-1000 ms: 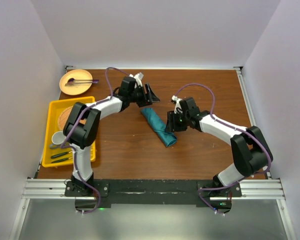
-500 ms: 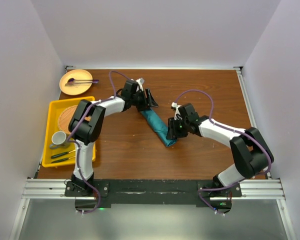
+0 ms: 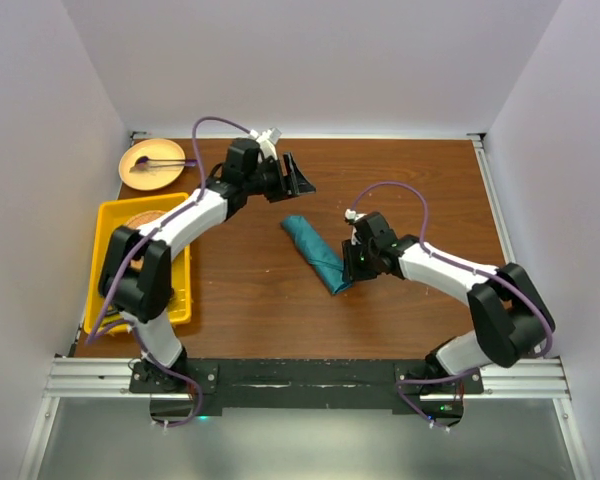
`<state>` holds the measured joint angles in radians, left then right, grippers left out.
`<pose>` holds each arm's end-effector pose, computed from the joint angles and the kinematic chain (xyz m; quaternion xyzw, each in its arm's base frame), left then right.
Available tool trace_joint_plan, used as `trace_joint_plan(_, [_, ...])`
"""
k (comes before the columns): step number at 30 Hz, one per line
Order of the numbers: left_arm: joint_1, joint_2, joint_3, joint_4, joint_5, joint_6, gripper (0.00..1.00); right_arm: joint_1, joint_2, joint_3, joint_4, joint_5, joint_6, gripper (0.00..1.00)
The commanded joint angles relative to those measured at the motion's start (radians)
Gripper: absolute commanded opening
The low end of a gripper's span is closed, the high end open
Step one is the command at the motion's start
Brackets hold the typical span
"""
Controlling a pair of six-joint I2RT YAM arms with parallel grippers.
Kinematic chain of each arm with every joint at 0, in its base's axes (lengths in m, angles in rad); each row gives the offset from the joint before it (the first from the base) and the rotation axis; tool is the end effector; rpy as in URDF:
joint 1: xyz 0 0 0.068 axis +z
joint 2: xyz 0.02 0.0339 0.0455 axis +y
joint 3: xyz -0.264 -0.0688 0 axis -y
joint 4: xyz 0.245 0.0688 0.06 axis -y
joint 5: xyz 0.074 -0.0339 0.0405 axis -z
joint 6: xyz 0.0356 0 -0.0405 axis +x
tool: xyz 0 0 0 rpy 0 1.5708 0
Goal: Fold the napkin, place the utensils inside, and roll it up
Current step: Roll the napkin with the utensil
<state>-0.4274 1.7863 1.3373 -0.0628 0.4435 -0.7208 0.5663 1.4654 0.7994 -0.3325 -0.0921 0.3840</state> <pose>0.3720 -0.1862 0.2671 -0.0132 0.8491 -0.4270 0.3106 0.2356 0.1536 0.1798 -0.1002 0.9532 0.1683 0.2305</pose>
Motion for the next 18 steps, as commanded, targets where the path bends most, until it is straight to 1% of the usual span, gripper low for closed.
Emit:
trace_joint_plan(1, [0.003,-0.144,-0.076,0.02,0.095,0.029,0.67,0.001,0.026,0.001,0.006,0.067,0.024,0.3])
trace_joint_plan(3, [0.004,-0.186,-0.118,0.014,0.112,0.043,0.68,0.0,0.009,0.014,-0.034,0.081,0.023,0.31])
trace_joint_plan(5, [0.003,-0.261,-0.156,0.029,0.161,0.052,0.68,0.0,-0.075,0.066,-0.101,0.115,0.013,0.34])
trace_joint_plan(6, [0.001,-0.29,-0.168,0.031,0.175,0.049,0.7,0.001,-0.123,0.086,-0.17,0.133,0.01,0.38])
trace_joint_plan(7, [-0.001,-0.351,-0.187,0.034,0.188,0.05,0.71,0.0,-0.211,0.133,-0.204,0.141,0.007,0.49])
trace_joint_plan(8, [-0.005,-0.384,-0.194,0.046,0.193,0.049,0.74,0.0,-0.261,0.159,-0.238,0.191,0.007,0.56])
trace_joint_plan(9, [-0.008,-0.415,-0.197,0.047,0.195,0.06,0.8,0.0,-0.301,0.185,-0.293,0.213,0.006,0.62])
trace_joint_plan(10, [-0.008,-0.471,-0.196,0.046,0.181,0.063,0.82,-0.002,-0.336,0.234,-0.313,0.225,-0.006,0.69])
trace_joint_plan(11, [-0.008,-0.497,-0.193,0.047,0.167,0.067,0.86,-0.002,-0.408,0.253,-0.332,0.251,-0.01,0.8])
trace_joint_plan(12, [-0.008,-0.519,-0.188,0.047,0.156,0.073,0.91,-0.002,-0.437,0.268,-0.348,0.262,-0.008,0.87])
trace_joint_plan(14, [-0.01,-0.58,-0.162,0.038,0.098,0.086,0.96,-0.003,-0.531,0.284,-0.344,0.272,0.012,0.98])
trace_joint_plan(15, [-0.01,-0.603,-0.162,0.041,0.072,0.083,0.99,-0.002,-0.563,0.276,-0.324,0.287,0.03,0.98])
trace_joint_plan(16, [-0.01,-0.651,-0.183,0.047,0.028,0.08,1.0,-0.002,-0.589,0.259,-0.312,0.29,0.045,0.98])
trace_joint_plan(17, [-0.011,-0.674,-0.199,0.105,0.006,0.075,1.0,-0.003,-0.638,0.247,-0.3,0.296,0.047,0.98])
trace_joint_plan(18, [-0.011,-0.697,-0.216,0.121,-0.014,0.072,1.0,-0.003,-0.66,0.23,-0.266,0.314,0.068,0.98])
